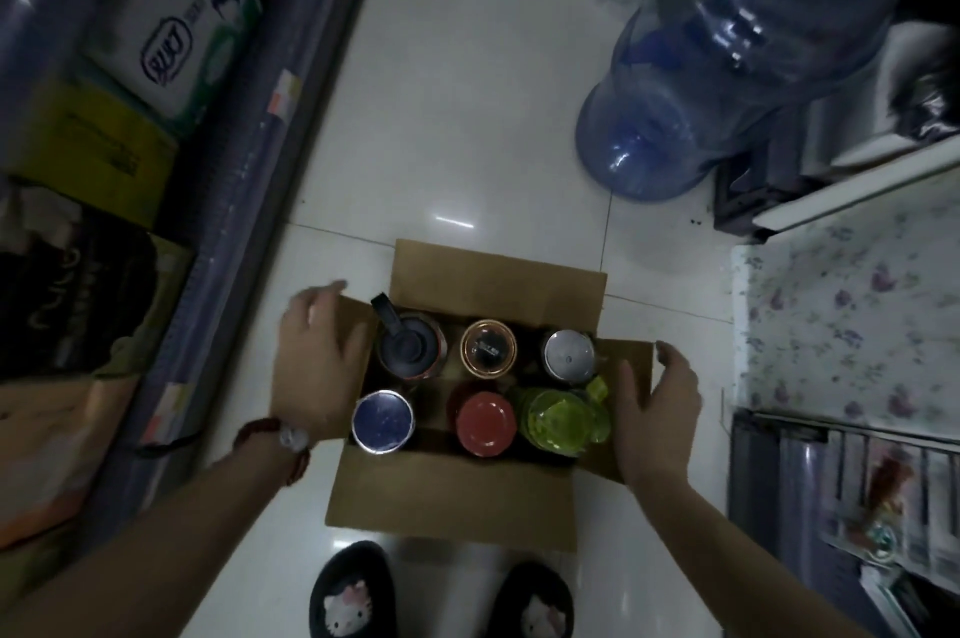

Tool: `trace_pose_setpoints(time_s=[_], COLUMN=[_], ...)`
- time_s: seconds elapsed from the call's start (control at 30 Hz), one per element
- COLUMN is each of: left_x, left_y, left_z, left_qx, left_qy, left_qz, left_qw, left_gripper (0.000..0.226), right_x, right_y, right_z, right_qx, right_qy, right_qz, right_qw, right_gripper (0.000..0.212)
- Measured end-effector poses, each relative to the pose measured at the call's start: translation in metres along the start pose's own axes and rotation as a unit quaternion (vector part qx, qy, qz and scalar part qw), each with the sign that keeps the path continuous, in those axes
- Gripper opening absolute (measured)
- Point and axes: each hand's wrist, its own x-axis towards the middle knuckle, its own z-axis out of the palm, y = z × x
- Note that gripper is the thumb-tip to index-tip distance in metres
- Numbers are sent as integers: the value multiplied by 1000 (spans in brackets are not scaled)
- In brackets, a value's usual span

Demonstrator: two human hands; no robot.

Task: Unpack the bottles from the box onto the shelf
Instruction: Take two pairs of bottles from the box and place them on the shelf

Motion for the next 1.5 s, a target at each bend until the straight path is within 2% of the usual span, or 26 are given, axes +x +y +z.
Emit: trace_pose_setpoints(time_s=[0.07,0.13,0.23,0.47,0.57,0.67,0.73,0.83,0.97,1.17,1.3,1.5], left_x=[-9,-13,-11,-9,-8,-1,3,7,10,2,-3,-11], left_y=[13,18,13,-24,-28,-26,-24,-22,-19,-8,11,67], left_z=[0,7,28,69,73,74,72,69,66,55,35,-11], left_qx=[-22,-35,-99,-160,-194,-220,-237,-233,-206,-223,-213,-221], left_qy=[-35,-73,-117,-91,-81,-67,-83,-110,-141,-123,-109,-99], left_qz=[52,82,55,90,85,23,11,39,72,49,38,56], left_qw=[998,993,987,979,974,973,968,965,966,966,970,969], left_gripper=[47,50,61,73,70,70,71,69,52,47,44,39], right_x=[-16,-32,-46,-36,-31,-29,-25,-16,-15,-21,-23,-31], right_y=[-23,-35,-37,-21,-16,-14,-15,-16,-17,-24,-40,-87], right_z=[5,21,57,119,129,132,135,139,139,120,98,31], right_qx=[24,72,81,114,98,78,73,76,87,125,126,120], right_qy=[-30,-95,-150,-183,-188,-179,-168,-151,-141,-116,-120,-140], right_qz=[-40,-46,-77,-90,-123,-142,-127,-109,-104,-33,-29,-69], right_qw=[998,992,982,972,969,971,975,980,981,985,984,980], right_gripper=[37,44,56,43,44,56,67,77,82,96,88,59])
